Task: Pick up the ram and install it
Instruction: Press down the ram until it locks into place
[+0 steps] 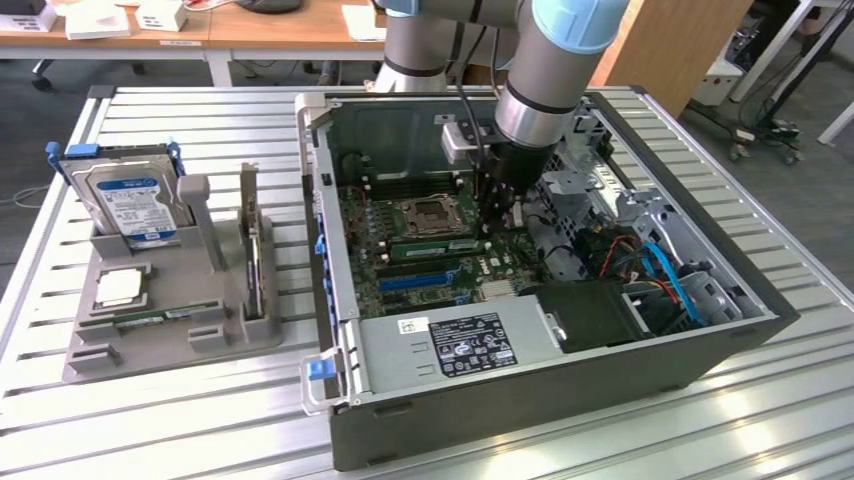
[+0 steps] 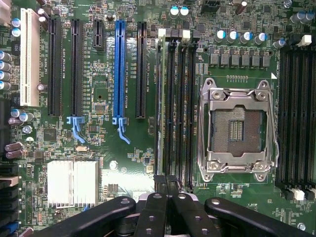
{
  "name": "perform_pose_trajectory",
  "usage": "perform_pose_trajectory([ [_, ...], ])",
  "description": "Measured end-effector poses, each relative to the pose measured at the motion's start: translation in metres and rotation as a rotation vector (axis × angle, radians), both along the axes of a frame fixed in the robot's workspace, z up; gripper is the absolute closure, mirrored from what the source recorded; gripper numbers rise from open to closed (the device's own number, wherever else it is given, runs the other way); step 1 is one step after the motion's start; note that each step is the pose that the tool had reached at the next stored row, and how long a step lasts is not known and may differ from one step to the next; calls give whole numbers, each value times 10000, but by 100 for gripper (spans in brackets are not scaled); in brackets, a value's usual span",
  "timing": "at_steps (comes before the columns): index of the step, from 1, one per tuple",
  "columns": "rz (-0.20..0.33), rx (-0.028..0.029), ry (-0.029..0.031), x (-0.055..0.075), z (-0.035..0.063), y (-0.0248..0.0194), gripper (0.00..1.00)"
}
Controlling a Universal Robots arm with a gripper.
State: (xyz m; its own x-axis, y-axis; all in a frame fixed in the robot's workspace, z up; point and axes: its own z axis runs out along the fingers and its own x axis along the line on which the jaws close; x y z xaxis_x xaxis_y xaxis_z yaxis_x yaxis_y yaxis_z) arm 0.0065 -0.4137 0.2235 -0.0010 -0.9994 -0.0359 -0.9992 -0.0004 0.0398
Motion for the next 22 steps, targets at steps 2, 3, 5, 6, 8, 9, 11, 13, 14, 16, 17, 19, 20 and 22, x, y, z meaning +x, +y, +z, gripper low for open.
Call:
perform_pose_trajectory([
  [2, 0, -1, 1, 0, -2, 0, 90],
  [3, 0, -1, 1, 0, -2, 0, 90],
  [5, 0, -2, 1, 0, -2, 0, 90],
  [6, 0, -2, 1, 0, -1, 0, 90],
  [8, 0, -1, 1, 0, -2, 0, 90],
  [9, 0, -2, 1, 0, -2, 0, 90],
  [11, 0, -3, 2, 0, -5, -1, 90],
  [13, 0, -3, 1, 0, -5, 0, 90],
  [14, 0, -2, 1, 0, -6, 0, 90],
  [16, 0, -1, 1, 0, -6, 0, 90],
  [17, 0, 3, 0, 0, -2, 0, 90],
  [19, -1, 7, 0, 0, 18, 1, 90],
  [20, -1, -2, 1, 0, 38, 0, 90],
  [22, -1, -1, 1, 0, 77, 0, 90],
])
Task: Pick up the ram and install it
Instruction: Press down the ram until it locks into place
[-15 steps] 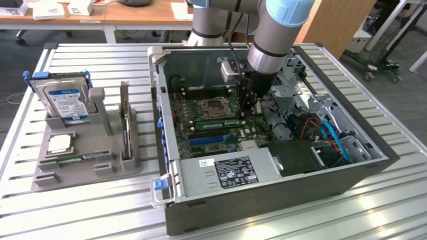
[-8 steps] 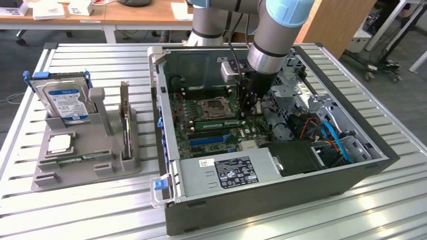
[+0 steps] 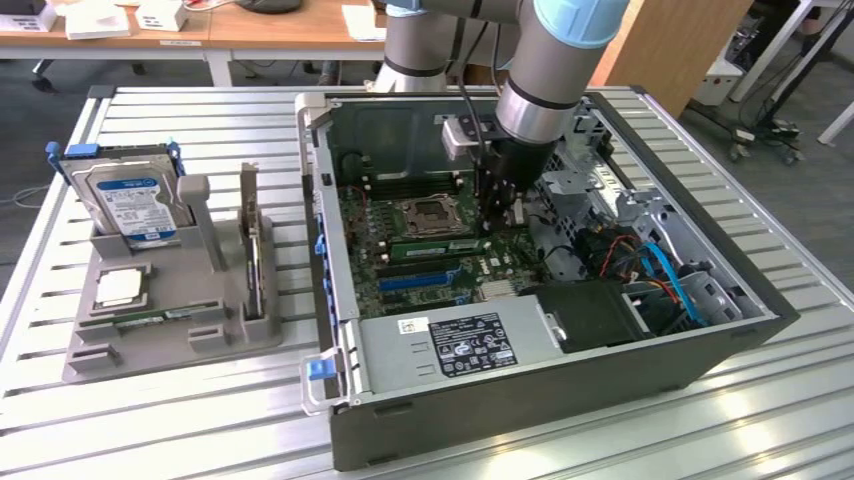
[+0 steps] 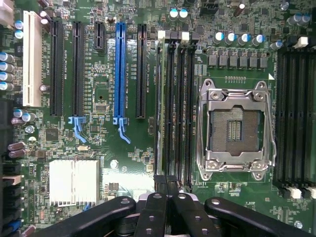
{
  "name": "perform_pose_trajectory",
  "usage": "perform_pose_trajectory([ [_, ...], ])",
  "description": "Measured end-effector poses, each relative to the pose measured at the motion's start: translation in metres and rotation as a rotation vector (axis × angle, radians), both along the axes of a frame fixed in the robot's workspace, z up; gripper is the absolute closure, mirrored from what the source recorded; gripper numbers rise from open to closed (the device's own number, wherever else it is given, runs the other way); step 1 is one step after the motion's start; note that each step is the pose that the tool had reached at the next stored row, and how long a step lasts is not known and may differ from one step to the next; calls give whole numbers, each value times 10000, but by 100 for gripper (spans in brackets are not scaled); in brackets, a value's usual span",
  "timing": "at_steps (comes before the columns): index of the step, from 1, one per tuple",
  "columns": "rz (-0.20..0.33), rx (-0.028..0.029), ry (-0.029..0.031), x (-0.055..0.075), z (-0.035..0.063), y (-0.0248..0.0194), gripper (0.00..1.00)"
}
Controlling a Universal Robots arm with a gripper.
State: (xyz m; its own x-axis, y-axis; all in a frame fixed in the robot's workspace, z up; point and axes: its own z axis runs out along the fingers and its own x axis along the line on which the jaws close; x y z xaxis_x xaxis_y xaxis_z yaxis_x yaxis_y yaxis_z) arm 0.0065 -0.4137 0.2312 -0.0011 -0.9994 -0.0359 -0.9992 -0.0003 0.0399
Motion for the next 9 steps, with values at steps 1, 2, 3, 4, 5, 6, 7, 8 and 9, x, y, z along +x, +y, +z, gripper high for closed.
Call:
perform_pose_trajectory([
  [1, 0, 0, 0, 0, 16, 0, 90],
  [2, 0, -1, 0, 0, 32, 0, 90],
  [3, 0, -1, 0, 0, 50, 0, 90],
  [4, 0, -1, 0, 0, 69, 0, 90],
  [5, 0, 0, 0, 0, 86, 0, 90],
  [6, 1, 0, 0, 0, 100, 0, 90],
  [7, 1, 0, 0, 0, 113, 0, 90],
  [8, 0, 0, 0, 0, 118, 0, 90],
  [9, 0, 1, 0, 0, 117, 0, 90],
])
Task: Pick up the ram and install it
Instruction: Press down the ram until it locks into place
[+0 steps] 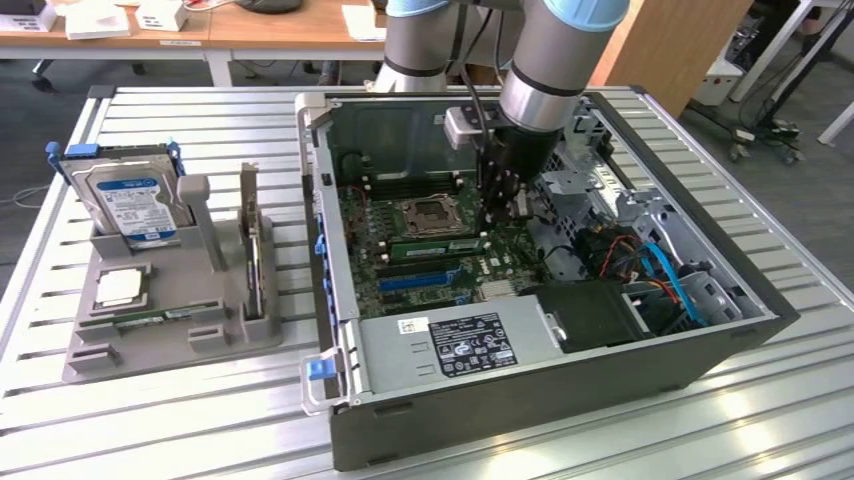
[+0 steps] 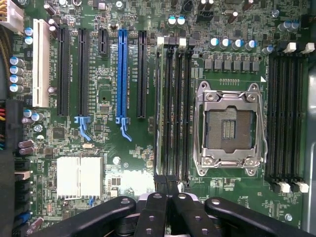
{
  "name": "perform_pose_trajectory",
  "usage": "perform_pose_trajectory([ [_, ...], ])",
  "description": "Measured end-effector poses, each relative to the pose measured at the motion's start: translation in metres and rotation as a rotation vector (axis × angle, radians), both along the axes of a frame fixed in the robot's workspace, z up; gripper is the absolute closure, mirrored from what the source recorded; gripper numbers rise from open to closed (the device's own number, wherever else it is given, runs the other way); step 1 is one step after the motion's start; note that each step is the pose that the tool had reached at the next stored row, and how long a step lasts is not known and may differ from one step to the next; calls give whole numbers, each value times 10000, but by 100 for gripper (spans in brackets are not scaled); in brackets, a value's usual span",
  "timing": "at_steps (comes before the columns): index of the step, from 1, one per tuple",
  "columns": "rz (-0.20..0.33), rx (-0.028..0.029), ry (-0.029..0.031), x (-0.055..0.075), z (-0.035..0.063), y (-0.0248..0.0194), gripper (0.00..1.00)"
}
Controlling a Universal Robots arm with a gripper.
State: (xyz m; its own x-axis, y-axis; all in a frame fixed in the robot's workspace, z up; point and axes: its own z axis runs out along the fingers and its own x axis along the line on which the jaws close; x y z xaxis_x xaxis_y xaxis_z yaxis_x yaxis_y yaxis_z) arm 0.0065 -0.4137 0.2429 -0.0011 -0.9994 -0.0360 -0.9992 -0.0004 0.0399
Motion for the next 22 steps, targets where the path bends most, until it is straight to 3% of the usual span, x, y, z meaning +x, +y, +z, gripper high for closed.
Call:
perform_pose_trajectory([
  [8, 2, -2, 0, -42, 1, -1, 90],
  [22, -1, -2, -58, -534, 0, 0, 90],
])
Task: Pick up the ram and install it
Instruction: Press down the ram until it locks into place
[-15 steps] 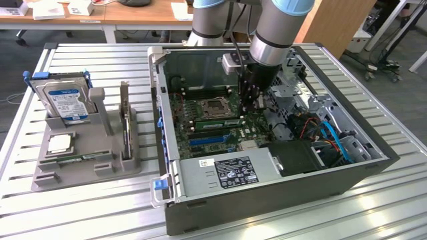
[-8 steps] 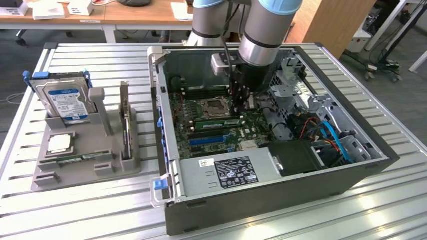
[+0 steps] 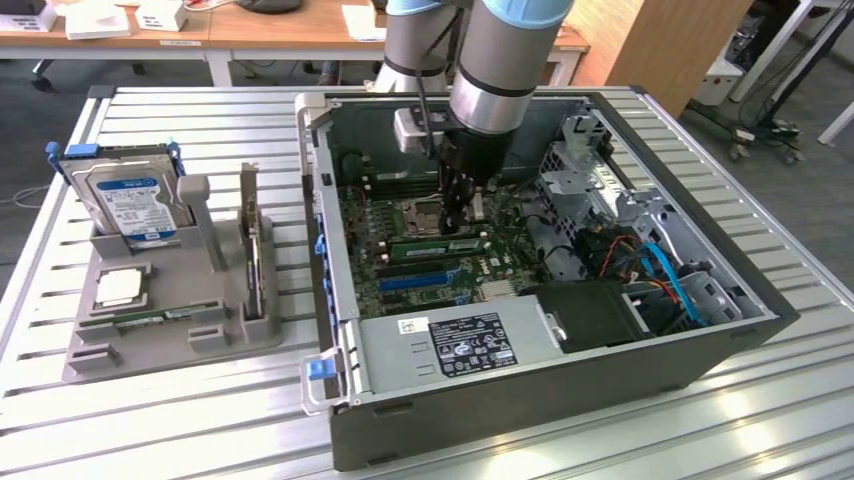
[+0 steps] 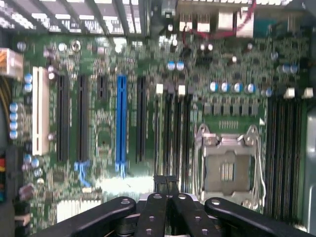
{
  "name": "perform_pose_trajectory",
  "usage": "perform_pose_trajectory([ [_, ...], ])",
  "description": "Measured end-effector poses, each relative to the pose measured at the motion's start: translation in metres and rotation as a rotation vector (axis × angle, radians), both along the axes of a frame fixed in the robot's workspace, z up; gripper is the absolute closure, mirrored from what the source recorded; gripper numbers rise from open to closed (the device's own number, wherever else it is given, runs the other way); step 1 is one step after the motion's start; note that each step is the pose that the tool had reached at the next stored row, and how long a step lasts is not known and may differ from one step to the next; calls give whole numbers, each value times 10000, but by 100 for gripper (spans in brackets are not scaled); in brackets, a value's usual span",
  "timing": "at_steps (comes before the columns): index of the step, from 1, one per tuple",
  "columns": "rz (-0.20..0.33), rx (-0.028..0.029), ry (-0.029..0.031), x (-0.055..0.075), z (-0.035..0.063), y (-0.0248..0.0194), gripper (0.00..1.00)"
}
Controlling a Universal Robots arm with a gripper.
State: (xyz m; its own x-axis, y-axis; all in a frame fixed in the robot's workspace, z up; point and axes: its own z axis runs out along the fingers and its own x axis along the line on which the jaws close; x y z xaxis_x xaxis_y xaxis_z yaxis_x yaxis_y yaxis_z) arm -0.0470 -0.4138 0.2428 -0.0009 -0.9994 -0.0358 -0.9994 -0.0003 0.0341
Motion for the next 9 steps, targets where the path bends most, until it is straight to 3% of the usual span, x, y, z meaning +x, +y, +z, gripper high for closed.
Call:
perform_pose_trajectory([
  [9, -4, 1, -22, -264, -1, 1, 90],
])
